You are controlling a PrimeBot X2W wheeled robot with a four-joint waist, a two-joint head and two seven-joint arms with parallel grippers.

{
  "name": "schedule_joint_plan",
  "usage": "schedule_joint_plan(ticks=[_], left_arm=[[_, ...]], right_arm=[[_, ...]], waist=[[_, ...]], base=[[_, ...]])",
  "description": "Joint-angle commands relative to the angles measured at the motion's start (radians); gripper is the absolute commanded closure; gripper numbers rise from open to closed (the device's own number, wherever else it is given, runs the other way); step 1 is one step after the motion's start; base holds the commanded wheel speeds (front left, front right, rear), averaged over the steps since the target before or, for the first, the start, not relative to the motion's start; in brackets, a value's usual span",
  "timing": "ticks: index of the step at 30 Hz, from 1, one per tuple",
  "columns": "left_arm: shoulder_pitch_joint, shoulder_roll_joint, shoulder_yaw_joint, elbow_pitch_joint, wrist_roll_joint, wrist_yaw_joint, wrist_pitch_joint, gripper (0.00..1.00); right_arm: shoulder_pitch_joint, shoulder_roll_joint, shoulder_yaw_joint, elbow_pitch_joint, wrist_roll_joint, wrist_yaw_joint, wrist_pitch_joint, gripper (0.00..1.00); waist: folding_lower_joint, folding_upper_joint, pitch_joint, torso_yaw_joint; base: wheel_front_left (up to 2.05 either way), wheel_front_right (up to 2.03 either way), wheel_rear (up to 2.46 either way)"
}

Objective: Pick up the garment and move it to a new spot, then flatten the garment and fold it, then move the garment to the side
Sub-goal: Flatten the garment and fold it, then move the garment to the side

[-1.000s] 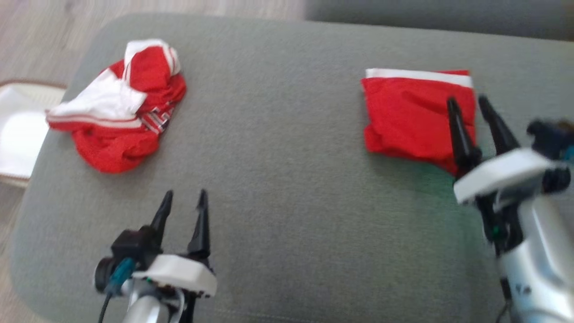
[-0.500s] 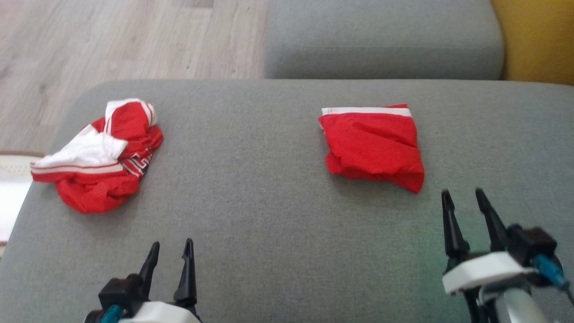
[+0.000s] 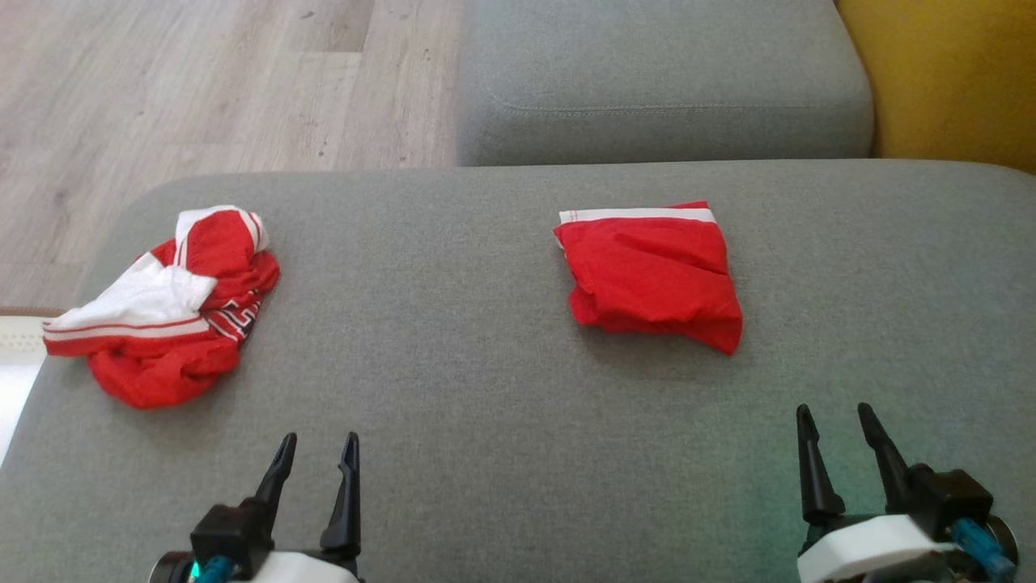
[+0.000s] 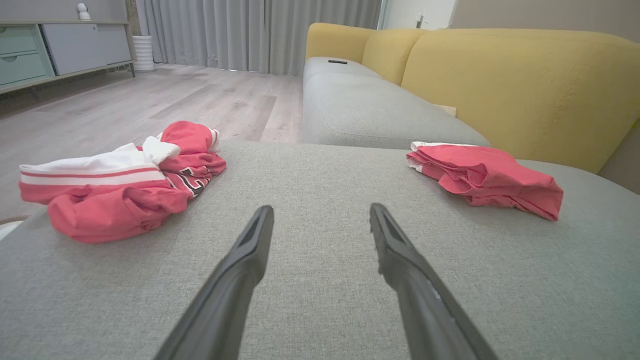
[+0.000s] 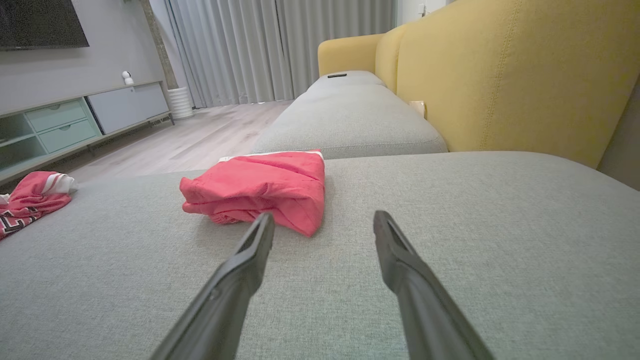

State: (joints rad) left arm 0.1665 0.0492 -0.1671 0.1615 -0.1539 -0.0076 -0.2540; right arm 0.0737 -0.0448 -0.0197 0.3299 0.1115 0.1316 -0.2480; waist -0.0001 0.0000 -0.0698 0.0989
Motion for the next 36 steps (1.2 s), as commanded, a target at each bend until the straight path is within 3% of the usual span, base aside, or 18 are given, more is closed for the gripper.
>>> schedule_joint_plan(ticks=[1,23,30,36], left_arm=[[-0.030,0.001,0.035,-0.040,0.015,-0.004,-0.008,0.00],[-0.028,0.001,0.020,-0.060,0.031,0.006,-0.008,0.00],[-0.044,0.001,0.004,-0.081,0.031,0.012,-0.008,0.00],[-0.110,0.001,-0.029,-0.118,0.030,0.019,-0.008,0.00]], right_arm=[[-0.028,-0.006,0.026,-0.035,-0.003,-0.001,-0.014,0.00],[-0.026,-0.006,0.046,-0.031,0.006,-0.001,-0.014,0.00],[-0.052,-0.006,0.048,-0.034,0.015,-0.001,-0.014,0.00],[-0.200,-0.012,0.042,-0.018,-0.008,-0.001,-0.014,0.00]], waist=[[0.0001,0.0000,-0.002,-0.003],[0.0001,0.0000,0.013,-0.017],[0.0001,0.0000,0.062,-0.001],[0.0001,0.0000,0.175,0.031]], base=[[0.00,0.00,0.00],[0.00,0.00,0.00],[0.00,0.00,0.00],[0.00,0.00,0.00]])
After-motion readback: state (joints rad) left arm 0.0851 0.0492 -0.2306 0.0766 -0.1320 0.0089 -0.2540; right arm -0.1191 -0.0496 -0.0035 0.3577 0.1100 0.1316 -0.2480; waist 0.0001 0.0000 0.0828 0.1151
